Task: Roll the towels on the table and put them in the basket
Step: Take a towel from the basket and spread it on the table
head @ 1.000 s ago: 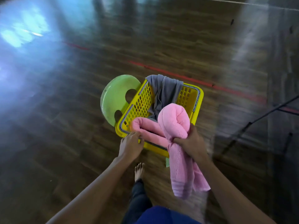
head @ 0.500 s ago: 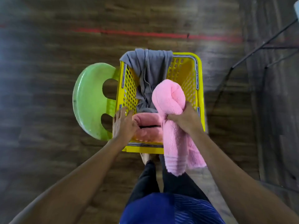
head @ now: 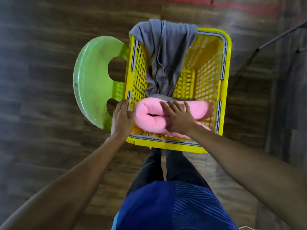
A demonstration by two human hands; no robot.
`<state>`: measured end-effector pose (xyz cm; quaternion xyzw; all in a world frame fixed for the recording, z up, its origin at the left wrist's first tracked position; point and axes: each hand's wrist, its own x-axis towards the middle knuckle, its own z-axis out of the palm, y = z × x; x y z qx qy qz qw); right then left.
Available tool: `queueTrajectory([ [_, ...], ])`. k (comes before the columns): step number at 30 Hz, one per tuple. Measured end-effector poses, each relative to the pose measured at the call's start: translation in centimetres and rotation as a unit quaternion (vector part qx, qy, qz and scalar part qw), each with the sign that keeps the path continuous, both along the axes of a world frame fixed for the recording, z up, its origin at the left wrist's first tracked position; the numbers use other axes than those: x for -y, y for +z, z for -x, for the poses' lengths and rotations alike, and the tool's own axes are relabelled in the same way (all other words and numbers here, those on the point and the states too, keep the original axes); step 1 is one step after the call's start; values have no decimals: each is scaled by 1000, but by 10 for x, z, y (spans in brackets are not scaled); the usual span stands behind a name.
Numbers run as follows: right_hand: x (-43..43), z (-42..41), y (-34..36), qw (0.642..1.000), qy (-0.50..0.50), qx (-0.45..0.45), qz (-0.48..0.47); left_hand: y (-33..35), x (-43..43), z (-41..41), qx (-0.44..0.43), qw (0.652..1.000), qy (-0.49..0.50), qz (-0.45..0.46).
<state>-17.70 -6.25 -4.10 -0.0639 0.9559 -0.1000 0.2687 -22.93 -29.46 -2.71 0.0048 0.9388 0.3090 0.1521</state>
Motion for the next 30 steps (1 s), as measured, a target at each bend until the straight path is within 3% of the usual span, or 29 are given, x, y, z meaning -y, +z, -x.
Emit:
queueTrajectory([
  [9,0,-9,-29,999,-41,20,-12,-2,-5,-13,30,999,-31,27],
  [17,-1,-11,-4,987,-136,18,81,6,-8,-7,17,997,-30,66],
  [20,-8,-12,7,973,-194,-11,125,16,-17,-6,-17,996,-57,63],
  [24,-15,-14,23,949,-272,32,158,29,-36,-6,-36,993,-101,51],
  [30,-32,-31,59,879,-418,-32,228,55,-79,-8,-56,984,-166,9],
])
